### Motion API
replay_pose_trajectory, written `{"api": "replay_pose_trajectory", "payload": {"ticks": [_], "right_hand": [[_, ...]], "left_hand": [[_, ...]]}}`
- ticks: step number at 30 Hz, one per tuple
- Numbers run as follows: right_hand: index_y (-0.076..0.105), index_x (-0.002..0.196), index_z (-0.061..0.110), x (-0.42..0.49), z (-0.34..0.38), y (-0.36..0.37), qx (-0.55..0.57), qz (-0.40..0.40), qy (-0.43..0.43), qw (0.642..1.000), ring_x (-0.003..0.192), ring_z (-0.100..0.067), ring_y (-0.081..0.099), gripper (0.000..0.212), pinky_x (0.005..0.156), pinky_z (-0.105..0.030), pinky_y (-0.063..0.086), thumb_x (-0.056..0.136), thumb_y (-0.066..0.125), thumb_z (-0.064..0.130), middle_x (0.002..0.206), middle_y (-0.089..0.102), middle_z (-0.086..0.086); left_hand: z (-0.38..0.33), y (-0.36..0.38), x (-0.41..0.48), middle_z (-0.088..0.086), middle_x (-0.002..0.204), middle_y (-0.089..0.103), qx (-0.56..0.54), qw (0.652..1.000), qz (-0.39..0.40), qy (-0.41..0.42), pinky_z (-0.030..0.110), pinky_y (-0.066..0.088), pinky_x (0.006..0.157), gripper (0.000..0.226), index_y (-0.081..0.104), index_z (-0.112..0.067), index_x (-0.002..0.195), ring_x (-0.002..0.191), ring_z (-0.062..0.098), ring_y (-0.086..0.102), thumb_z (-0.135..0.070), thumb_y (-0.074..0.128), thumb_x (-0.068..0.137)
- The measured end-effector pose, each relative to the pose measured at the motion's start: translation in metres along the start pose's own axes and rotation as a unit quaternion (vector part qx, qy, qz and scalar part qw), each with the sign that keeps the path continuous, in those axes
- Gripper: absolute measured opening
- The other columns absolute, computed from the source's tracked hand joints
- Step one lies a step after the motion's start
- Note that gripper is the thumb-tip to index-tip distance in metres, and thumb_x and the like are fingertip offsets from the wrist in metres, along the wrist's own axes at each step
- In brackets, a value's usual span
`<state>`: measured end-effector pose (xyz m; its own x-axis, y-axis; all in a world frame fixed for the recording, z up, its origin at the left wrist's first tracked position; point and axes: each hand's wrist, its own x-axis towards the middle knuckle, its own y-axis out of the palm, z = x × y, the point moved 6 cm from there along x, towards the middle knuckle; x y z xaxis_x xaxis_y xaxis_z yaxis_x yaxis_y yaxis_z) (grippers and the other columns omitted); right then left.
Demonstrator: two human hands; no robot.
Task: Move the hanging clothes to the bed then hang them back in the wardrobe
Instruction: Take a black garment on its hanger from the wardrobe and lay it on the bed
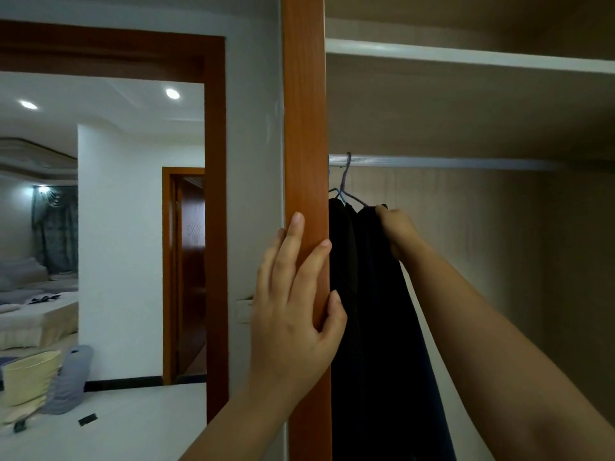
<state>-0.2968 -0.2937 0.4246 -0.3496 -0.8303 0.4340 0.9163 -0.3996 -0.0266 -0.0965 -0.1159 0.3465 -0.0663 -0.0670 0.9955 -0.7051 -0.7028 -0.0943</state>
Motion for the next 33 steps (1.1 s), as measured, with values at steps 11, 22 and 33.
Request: {"api": "replay_pose_trajectory", "payload": {"ticks": [11, 22, 33], "right_hand": [[0.063, 0.099, 0.002, -0.028, -0.001, -0.046, 0.043, -0.049, -0.059, 0.996, 0.063, -0.015, 0.05, 0.036, 0.053, -0.025, 0.039, 0.094, 0.04, 0.03, 0.073, 0.055, -0.004], [0.065, 0.085, 0.006, -0.137, -0.03, -0.163, 0.014, -0.1, -0.019, 0.995, 0.075, -0.021, 0.061, 0.031, 0.067, -0.028, 0.05, 0.094, 0.047, 0.03, 0.083, 0.064, -0.009], [0.064, 0.068, 0.01, -0.278, -0.054, -0.277, -0.12, -0.176, 0.054, 0.975, 0.053, -0.011, 0.058, 0.034, 0.058, -0.026, 0.043, 0.092, 0.049, 0.029, 0.053, 0.062, 0.001]], "left_hand": [[0.0, -0.001, 0.0, 0.003, 0.151, 0.019, 0.027, 0.999, 0.018, -0.004, 0.025, 0.018, 0.114, 0.051, 0.034, -0.023, 0.133, 0.139, 0.022, 0.021, -0.027, 0.048, 0.084], [-0.075, 0.028, -0.047, 0.011, 0.131, 0.054, -0.049, 0.995, 0.063, 0.056, 0.037, 0.022, 0.11, 0.029, 0.058, -0.018, 0.111, 0.131, 0.024, 0.034, -0.022, 0.045, 0.085], [-0.1, 0.126, -0.086, 0.016, 0.127, 0.053, -0.232, 0.936, 0.264, -0.024, 0.046, 0.046, 0.092, 0.037, 0.055, -0.007, 0.12, 0.117, 0.034, 0.051, -0.018, 0.051, 0.084]]}}
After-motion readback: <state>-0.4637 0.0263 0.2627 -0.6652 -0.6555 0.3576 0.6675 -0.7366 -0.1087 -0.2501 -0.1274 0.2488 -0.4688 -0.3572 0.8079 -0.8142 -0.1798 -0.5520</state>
